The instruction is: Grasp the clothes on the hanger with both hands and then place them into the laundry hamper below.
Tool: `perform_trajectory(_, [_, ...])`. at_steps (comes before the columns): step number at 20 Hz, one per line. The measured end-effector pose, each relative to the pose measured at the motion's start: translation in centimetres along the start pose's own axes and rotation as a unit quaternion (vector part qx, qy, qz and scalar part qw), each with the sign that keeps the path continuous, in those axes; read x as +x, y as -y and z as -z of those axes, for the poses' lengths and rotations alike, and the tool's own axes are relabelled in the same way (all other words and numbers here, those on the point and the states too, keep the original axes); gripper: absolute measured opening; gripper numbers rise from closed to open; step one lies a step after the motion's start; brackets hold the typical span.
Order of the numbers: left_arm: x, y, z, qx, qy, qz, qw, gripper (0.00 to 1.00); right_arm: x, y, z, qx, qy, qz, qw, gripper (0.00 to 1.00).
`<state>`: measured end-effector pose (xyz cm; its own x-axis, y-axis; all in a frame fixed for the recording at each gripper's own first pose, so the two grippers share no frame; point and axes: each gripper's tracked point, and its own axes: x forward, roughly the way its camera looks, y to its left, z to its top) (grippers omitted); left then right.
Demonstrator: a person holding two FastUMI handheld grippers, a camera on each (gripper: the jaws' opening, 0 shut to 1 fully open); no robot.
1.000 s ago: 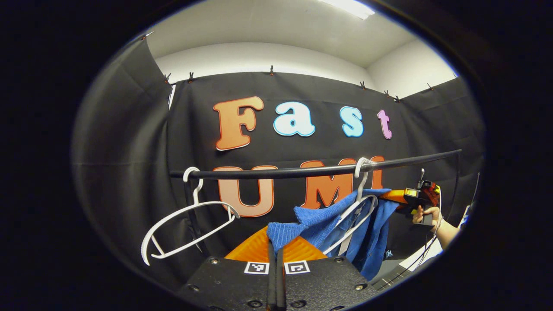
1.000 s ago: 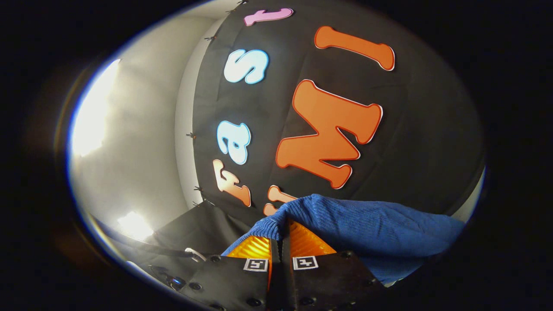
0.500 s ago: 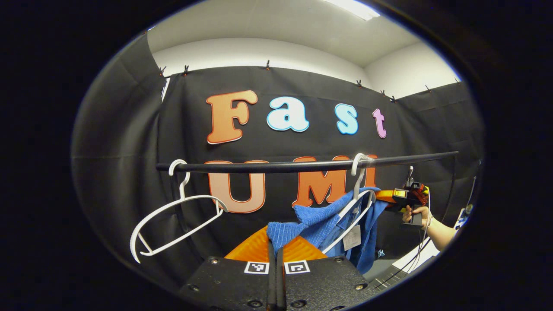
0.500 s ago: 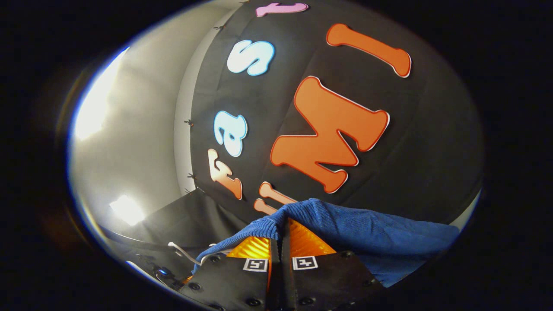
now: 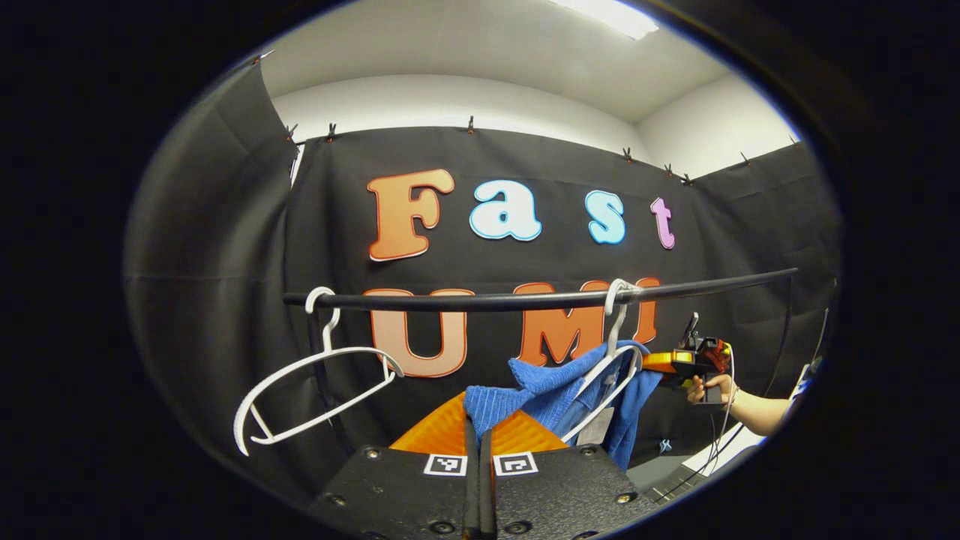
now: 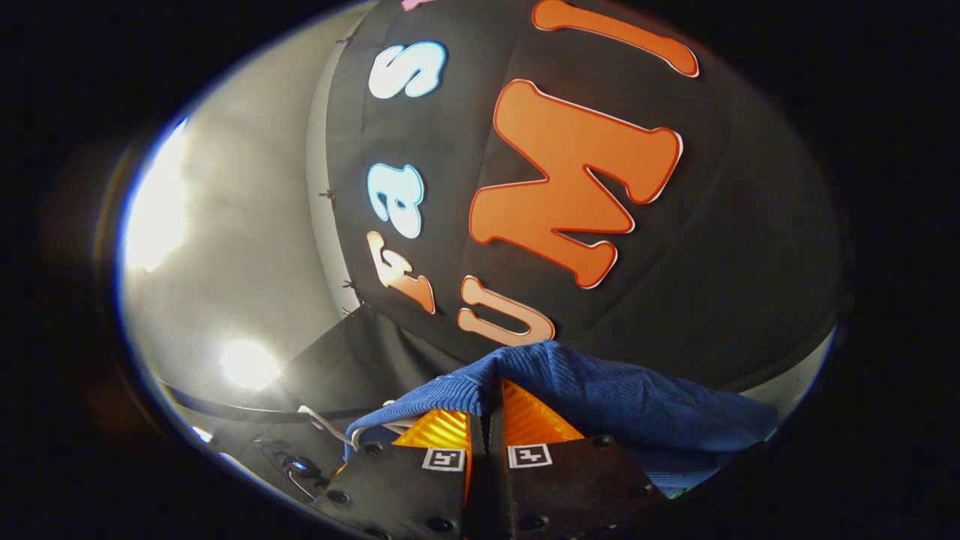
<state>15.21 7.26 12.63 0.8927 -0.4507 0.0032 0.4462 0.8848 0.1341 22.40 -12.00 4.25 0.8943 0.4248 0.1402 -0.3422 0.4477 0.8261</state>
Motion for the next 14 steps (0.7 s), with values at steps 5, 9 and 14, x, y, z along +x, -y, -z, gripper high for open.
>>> perform_trajectory(5, [-0.3,-0.4,-2.2,-0.003,0.028,-0.026,0.999,0.00,1.4,0.9,2.1,0.022,-0.020,-0.044,0.999,0.07])
perform_trajectory(9, [-1.0,-0.1,-4.1,0.015,0.049,-0.037,0.998,0.00,2.0,2.2,5.7,0.052,-0.055,-0.071,0.995,0.07])
perform_trajectory(14, [-1.4,-0.3,-4.8,0.025,0.055,-0.055,0.997,0.00,3.0,3.1,7.6,0.086,-0.042,-0.104,0.990,0.10])
